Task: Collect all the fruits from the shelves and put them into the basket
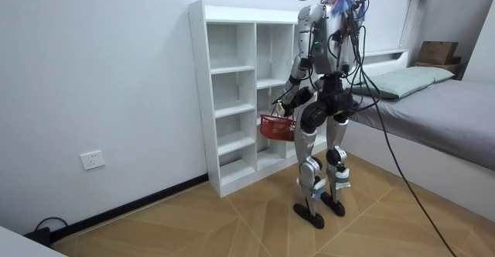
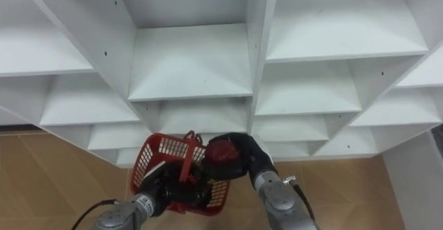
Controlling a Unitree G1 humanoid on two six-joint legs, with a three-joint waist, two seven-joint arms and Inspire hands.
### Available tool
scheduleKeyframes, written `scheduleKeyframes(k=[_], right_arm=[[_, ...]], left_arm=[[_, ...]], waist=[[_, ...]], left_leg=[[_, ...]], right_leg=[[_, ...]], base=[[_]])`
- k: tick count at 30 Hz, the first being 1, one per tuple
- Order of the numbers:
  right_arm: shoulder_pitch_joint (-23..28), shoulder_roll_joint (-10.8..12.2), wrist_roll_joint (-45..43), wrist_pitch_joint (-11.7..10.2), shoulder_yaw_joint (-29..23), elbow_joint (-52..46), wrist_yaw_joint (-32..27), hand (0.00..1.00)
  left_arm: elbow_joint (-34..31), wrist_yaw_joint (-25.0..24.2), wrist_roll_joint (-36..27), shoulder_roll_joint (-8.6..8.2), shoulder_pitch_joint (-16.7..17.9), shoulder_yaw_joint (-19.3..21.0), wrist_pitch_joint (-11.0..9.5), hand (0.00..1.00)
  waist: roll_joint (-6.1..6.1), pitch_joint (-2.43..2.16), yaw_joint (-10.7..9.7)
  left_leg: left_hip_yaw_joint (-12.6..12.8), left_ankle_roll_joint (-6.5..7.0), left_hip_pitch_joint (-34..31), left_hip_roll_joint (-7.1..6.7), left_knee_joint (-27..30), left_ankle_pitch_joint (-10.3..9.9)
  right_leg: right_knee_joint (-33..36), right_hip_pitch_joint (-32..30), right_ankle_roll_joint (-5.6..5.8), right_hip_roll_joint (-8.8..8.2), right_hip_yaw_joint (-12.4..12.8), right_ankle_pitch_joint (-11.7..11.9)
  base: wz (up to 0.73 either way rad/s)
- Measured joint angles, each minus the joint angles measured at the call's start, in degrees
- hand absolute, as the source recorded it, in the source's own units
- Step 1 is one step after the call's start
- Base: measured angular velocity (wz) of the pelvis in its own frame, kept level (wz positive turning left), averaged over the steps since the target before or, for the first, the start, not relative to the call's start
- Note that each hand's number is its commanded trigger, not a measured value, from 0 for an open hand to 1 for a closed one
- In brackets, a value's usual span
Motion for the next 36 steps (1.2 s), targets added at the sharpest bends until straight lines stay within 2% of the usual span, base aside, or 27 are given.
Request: scheduleKeyframes(k=[8, 28, 29, 31, 32, 33, 34, 36], right_arm=[[0.0, -0.1, 0.0, 0.0, 0.0, 0.8, 0.9, 1.00], [0.1, -0.1, -0.2, 0.0, 0.0, 3.2, 1.6, 0.98], [0.1, -0.1, -0.2, 0.0, 0.0, 3.2, 1.6, 0.76], [0.1, -0.1, -0.2, 0.0, 0.0, 3.3, 1.6, 0.51], [0.1, -0.1, -0.2, 0.0, 0.0, 3.3, 1.6, 0.31], [0.1, -0.1, -0.2, 0.0, 0.0, 3.3, 1.6, 0.20], [0.1, -0.1, -0.2, 0.0, 0.0, 3.3, 1.6, 0.15], [0.1, -0.1, 0.0, 0.0, 0.0, 3.3, 1.6, 0.11]], left_arm=[[0.0, 0.0, 0.0, -0.13, 0.0, -0.1, 0.0, 1.00], [0.1, -0.8, 0.0, 0.14, 0.0, 0.0, 0.0, 1.00], [0.1, -0.8, 0.0, 0.14, -0.1, 0.0, 0.0, 1.00], [0.1, -0.8, 0.0, 0.13, 0.0, 0.0, 0.0, 1.00], [0.1, -0.8, 0.0, 0.12, 0.0, 0.0, 0.0, 1.00], [0.1, -0.9, 0.0, 0.12, 0.0, 0.0, 0.0, 1.00], [0.1, -0.9, 0.0, 0.11, 0.0, 0.0, 0.0, 1.00], [0.1, -0.9, 0.0, 0.07, 0.0, 0.0, 0.0, 1.00]], waist=[[0.47, 0.21, 0.1], [0.53, 0.16, 0.0], [0.53, 0.16, 0.0], [0.52, 0.15, 0.0], [0.52, 0.15, 0.0], [0.51, 0.14, 0.0], [0.49, 0.13, 0.0], [0.47, 0.12, 0.0]], left_leg=[[-0.1, 0.00, 0.0, 0.02, 0.0, 0.0], [-0.3, 0.01, -0.6, 0.02, 0.7, 0.0], [-0.3, 0.01, -0.6, 0.02, 0.7, 0.0], [-0.3, 0.02, -0.6, 0.02, 0.8, 0.0], [-0.3, 0.04, -0.6, 0.03, 0.8, 0.0], [-0.3, 0.04, -0.6, 0.04, 0.9, 0.0], [-0.3, 0.04, -0.6, 0.04, 0.9, 0.0], [-0.3, 0.05, -0.6, 0.04, 1.0, 0.0]], right_leg=[[0.2, 0.0, -0.01, 0.05, 0.0, 0.0], [1.0, -0.7, -0.01, -0.07, 0.1, 0.0], [1.0, -0.7, -0.01, -0.07, 0.0, 0.0], [1.1, -0.7, -0.01, -0.07, 0.1, 0.0], [1.1, -0.7, -0.01, -0.07, 0.1, 0.0], [1.2, -0.7, -0.01, -0.07, 0.1, 0.0], [1.3, -0.7, -0.01, -0.08, 0.1, 0.0], [1.4, -0.8, -0.01, -0.11, 0.1, 0.0]], base=[[0.00], [0.00], [0.00], [0.00], [0.00], [0.00], [0.00], [0.00]])
